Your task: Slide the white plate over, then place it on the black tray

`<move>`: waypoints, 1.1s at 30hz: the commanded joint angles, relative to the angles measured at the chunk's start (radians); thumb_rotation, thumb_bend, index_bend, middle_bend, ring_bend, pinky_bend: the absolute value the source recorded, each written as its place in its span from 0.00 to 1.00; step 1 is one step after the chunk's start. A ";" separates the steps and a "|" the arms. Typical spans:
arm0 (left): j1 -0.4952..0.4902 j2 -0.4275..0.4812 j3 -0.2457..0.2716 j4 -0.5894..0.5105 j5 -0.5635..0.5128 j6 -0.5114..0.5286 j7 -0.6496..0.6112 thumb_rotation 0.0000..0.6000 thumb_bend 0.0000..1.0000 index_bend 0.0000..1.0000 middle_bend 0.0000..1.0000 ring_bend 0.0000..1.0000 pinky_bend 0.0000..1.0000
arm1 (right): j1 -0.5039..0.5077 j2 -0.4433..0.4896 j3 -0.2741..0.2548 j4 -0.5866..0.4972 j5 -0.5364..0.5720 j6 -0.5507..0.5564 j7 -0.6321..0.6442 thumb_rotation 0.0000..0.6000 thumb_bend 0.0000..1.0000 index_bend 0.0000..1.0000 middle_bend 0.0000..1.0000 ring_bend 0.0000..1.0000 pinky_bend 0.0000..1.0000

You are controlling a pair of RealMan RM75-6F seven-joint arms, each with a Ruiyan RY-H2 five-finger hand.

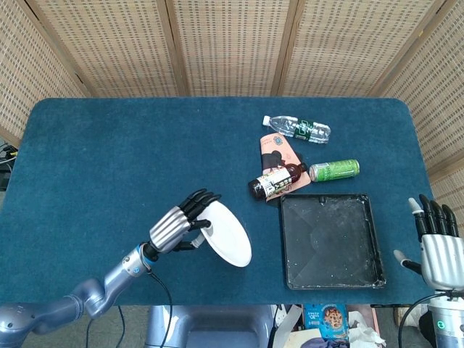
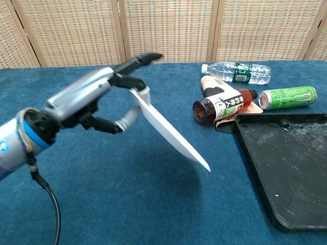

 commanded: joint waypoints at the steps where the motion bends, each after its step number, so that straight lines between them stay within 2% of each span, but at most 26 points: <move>1: -0.040 -0.036 0.032 0.066 0.028 -0.031 -0.032 1.00 0.34 0.58 0.00 0.00 0.00 | 0.001 -0.002 0.003 0.000 0.006 0.000 -0.004 1.00 0.00 0.00 0.00 0.00 0.00; 2: -0.048 -0.043 0.043 0.092 0.036 -0.036 -0.035 1.00 0.23 0.50 0.00 0.00 0.00 | 0.001 -0.003 0.005 0.000 0.010 0.000 -0.006 1.00 0.00 0.00 0.00 0.00 0.00; 3: -0.052 -0.047 0.053 0.110 0.041 -0.043 -0.036 1.00 0.09 0.35 0.00 0.00 0.00 | 0.001 -0.003 0.005 0.000 0.012 -0.001 -0.007 1.00 0.00 0.00 0.00 0.00 0.00; 4: -0.054 -0.050 0.063 0.127 0.043 -0.052 -0.036 1.00 0.01 0.19 0.00 0.00 0.00 | 0.001 -0.004 0.005 -0.001 0.013 -0.001 -0.009 1.00 0.00 0.00 0.00 0.00 0.00; 6: -0.058 -0.044 0.094 0.150 0.043 -0.099 -0.037 1.00 0.00 0.03 0.00 0.00 0.00 | 0.002 -0.005 0.004 0.000 0.014 -0.003 -0.014 1.00 0.00 0.00 0.00 0.00 0.00; 7: -0.061 -0.034 0.108 0.149 0.040 -0.131 -0.037 1.00 0.00 0.00 0.00 0.00 0.00 | 0.002 -0.006 0.002 0.000 0.013 -0.004 -0.015 1.00 0.00 0.00 0.00 0.00 0.00; 8: -0.065 -0.011 0.123 0.132 0.030 -0.184 -0.031 1.00 0.00 0.00 0.00 0.00 0.00 | 0.003 -0.006 0.000 0.000 0.012 -0.006 -0.018 1.00 0.00 0.00 0.00 0.00 0.00; 10: -0.067 0.024 0.129 0.086 0.011 -0.226 -0.016 0.98 0.00 0.00 0.00 0.00 0.00 | 0.003 -0.007 -0.004 -0.001 0.007 -0.008 -0.020 1.00 0.00 0.00 0.00 0.00 0.00; 17: -0.036 0.227 0.146 -0.165 -0.027 -0.210 0.061 0.91 0.00 0.00 0.00 0.00 0.00 | 0.008 -0.005 -0.023 -0.013 -0.019 -0.019 -0.036 1.00 0.00 0.00 0.00 0.00 0.00; 23: -0.010 0.432 0.184 -0.379 -0.098 -0.290 0.157 0.92 0.00 0.00 0.00 0.00 0.00 | 0.038 0.004 -0.067 -0.025 -0.047 -0.102 -0.080 1.00 0.00 0.00 0.00 0.00 0.00; 28: 0.055 0.547 0.148 -0.472 -0.194 -0.243 0.275 0.93 0.00 0.00 0.00 0.00 0.00 | 0.085 -0.008 -0.091 -0.006 -0.113 -0.162 -0.139 1.00 0.00 0.00 0.00 0.00 0.00; 31: 0.095 0.601 0.116 -0.516 -0.266 -0.215 0.345 1.00 0.00 0.00 0.00 0.00 0.00 | 0.123 -0.002 -0.115 -0.005 -0.170 -0.213 -0.119 1.00 0.00 0.00 0.00 0.00 0.00; 33: 0.119 0.622 0.090 -0.535 -0.316 -0.197 0.419 1.00 0.00 0.00 0.00 0.00 0.00 | 0.151 0.006 -0.135 -0.016 -0.200 -0.260 -0.085 1.00 0.00 0.00 0.00 0.00 0.00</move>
